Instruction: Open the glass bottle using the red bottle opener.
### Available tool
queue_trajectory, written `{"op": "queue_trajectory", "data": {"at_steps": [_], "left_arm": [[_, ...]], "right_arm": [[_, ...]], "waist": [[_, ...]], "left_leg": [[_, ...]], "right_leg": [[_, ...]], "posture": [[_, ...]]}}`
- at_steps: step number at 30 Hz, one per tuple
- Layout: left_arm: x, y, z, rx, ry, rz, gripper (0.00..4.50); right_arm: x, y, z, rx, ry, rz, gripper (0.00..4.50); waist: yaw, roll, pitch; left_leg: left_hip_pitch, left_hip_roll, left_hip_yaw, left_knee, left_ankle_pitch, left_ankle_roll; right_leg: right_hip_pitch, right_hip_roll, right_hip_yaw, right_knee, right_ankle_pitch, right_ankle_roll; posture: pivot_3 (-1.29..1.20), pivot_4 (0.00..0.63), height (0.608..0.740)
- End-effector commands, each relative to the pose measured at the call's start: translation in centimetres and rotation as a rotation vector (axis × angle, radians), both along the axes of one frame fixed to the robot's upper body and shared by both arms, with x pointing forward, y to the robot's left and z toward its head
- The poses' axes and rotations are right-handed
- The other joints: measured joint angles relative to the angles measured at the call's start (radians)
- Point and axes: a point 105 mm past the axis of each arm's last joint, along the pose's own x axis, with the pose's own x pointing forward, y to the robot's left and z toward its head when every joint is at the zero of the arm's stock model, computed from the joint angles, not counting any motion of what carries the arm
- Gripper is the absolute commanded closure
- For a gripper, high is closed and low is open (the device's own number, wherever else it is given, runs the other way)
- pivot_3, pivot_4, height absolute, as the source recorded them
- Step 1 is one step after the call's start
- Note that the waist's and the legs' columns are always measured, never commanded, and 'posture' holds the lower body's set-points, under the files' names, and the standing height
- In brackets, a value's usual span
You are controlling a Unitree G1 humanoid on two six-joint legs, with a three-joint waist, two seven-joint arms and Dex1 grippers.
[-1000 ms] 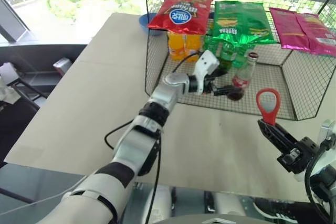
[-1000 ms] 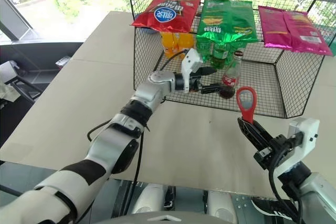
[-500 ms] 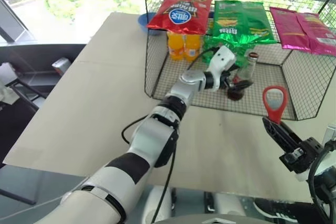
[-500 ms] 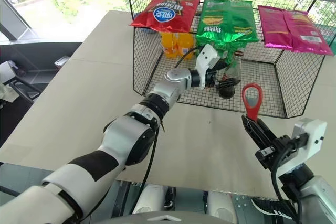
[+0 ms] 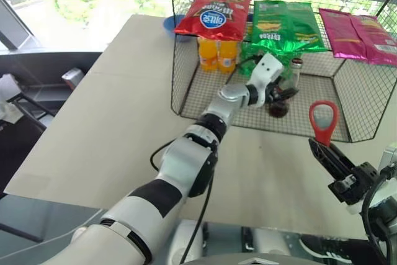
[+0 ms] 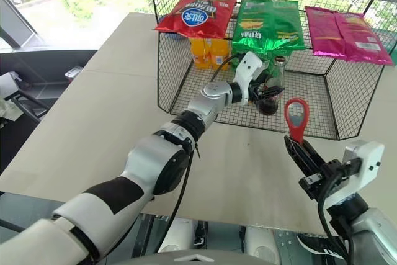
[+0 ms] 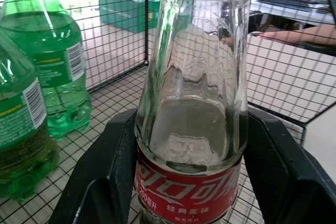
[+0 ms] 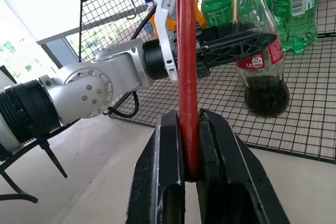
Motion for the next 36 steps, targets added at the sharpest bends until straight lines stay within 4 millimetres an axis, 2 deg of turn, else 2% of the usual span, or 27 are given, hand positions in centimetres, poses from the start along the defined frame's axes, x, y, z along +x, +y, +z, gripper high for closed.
{"op": "queue_trajectory", "data": {"at_steps": [1, 4, 7, 9, 13, 15, 18, 21, 24, 26, 28, 29, 32, 36], "left_arm": [[-1.0, 0.5, 2.7, -0.065, -0.090, -0.139, 2.20], [-2.1, 2.3, 3.9, -0.088, -0.140, -0.261, 2.20], [-4.7, 5.3, 4.4, -0.081, -0.190, -0.390, 2.20], [-5.9, 6.8, 4.2, -0.071, -0.175, -0.409, 2.20], [-8.1, 10.2, 2.4, -0.016, -0.136, -0.353, 2.20], [-8.7, 10.9, 1.8, -0.006, -0.106, -0.311, 2.20], [-9.6, 12.1, -0.2, 0.025, -0.055, -0.236, 2.20], [-9.9, 12.4, -1.4, 0.046, -0.034, -0.191, 2.20], [-10.0, 12.4, -1.7, 0.032, -0.006, -0.179, 2.20], [-9.9, 12.4, -1.8, 0.035, -0.008, -0.170, 1.17], [-9.6, 12.4, -1.7, 0.038, -0.023, -0.154, 0.54], [-9.4, 12.4, -1.6, 0.037, -0.035, -0.147, 0.06], [-9.2, 12.4, -1.4, 0.036, -0.055, -0.144, 0.06], [-9.0, 12.4, -1.3, 0.029, -0.057, -0.156, 0.06]], "right_arm": [[-0.3, 0.7, 1.2, -0.002, -0.056, 0.021, 4.50], [-0.2, 0.9, 1.0, -0.016, -0.050, 0.037, 4.50], [0.0, 1.2, 0.7, -0.043, -0.048, 0.065, 4.50], [0.2, 1.3, 0.6, -0.053, -0.052, 0.077, 4.50], [1.1, 1.1, 0.2, -0.102, -0.058, 0.102, 4.50], [1.6, 0.8, 0.1, -0.121, -0.061, 0.103, 4.50], [2.8, 0.9, -0.4, -0.167, -0.063, 0.135, 4.50], [3.7, 1.2, -0.6, -0.227, -0.084, 0.161, 4.50], [4.3, 1.5, -0.6, -0.276, -0.114, 0.180, 4.50], [4.6, 1.7, -0.4, -0.319, -0.146, 0.194, 4.50], [5.0, 1.9, -0.1, -0.379, -0.201, 0.190, 4.50], [5.2, 2.1, 0.1, -0.403, -0.229, 0.187, 4.50], [5.6, 2.6, 0.4, -0.491, -0.315, 0.182, 4.50], [6.0, 3.0, 0.5, -0.515, -0.365, 0.163, 4.50]], "waist": [[-0.001, 0.000, 0.000], [-0.004, 0.001, 0.001], [-0.010, 0.002, 0.001], [-0.017, 0.003, 0.000], [-0.012, 0.003, 0.000], [0.000, 0.003, 0.000], [0.000, 0.003, 0.000], [0.001, 0.004, 0.000], [0.000, 0.004, 0.000], [0.000, 0.004, 0.000], [-0.001, 0.004, 0.000], [-0.001, 0.004, 0.000], [-0.001, 0.004, 0.000], [0.000, 0.004, 0.000]], "left_leg": [[0.000, 0.000, 0.000, 0.000, 0.000, 0.000], [0.000, 0.000, 0.000, 0.000, 0.000, 0.000], [0.001, 0.001, 0.001, 0.000, 0.000, 0.000], [0.002, 0.003, 0.001, -0.001, 0.000, -0.001], [0.002, 0.002, 0.000, 0.000, 0.000, -0.001], [0.002, 0.002, 0.001, 0.002, 0.000, -0.001], [0.002, 0.001, 0.001, 0.004, 0.000, 0.000], [0.003, 0.001, 0.000, 0.004, 0.000, 0.000], [0.003, 0.001, 0.000, 0.004, 0.000, 0.000], [0.003, 0.001, 0.000, 0.004, 0.000, 0.000], [0.003, 0.001, 0.000, 0.003, 0.000, 0.000], [0.003, 0.001, 0.000, 0.003, 0.000, 0.000], [0.003, 0.001, 0.001, 0.004, 0.000, 0.000], [0.003, 0.001, 0.000, 0.004, 0.000, 0.000]], "right_leg": [[0.000, 0.000, 0.000, 0.000, 0.000, 0.000], [0.000, 0.000, 0.000, 0.000, 0.000, 0.000], [0.000, 0.000, 0.001, 0.001, 0.000, 0.000], [0.000, 0.001, 0.002, 0.002, 0.000, -0.001], [0.000, 0.000, 0.001, 0.003, 0.000, -0.001], [0.001, -0.001, 0.002, 0.003, 0.000, 0.000], [0.002, -0.001, 0.002, 0.003, 0.000, 0.000], [0.003, -0.001, 0.001, 0.003, -0.001, -0.002], [0.003, 0.000, 0.001, 0.004, -0.001, -0.003], [0.003, 0.000, 0.001, 0.004, 0.001, 0.000], [0.002, 0.000, 0.001, 0.004, 0.001, 0.001], [0.002, 0.000, 0.001, 0.003, 0.001, 0.001], [0.002, 0.000, 0.001, 0.003, 0.001, 0.001], [0.002, 0.000, 0.001, 0.004, 0.001, 0.001]], "posture": [[0.00, 0.150, 0.740], [0.00, 0.150, 0.740], [0.00, 0.150, 0.740], [0.00, 0.150, 0.740], [0.00, 0.150, 0.740], [0.00, 0.150, 0.740], [0.00, 0.150, 0.740], [0.00, 0.150, 0.740], [0.00, 0.150, 0.740], [0.00, 0.150, 0.740], [0.00, 0.150, 0.740], [0.00, 0.150, 0.740], [0.00, 0.150, 0.740], [0.00, 0.150, 0.740]]}}
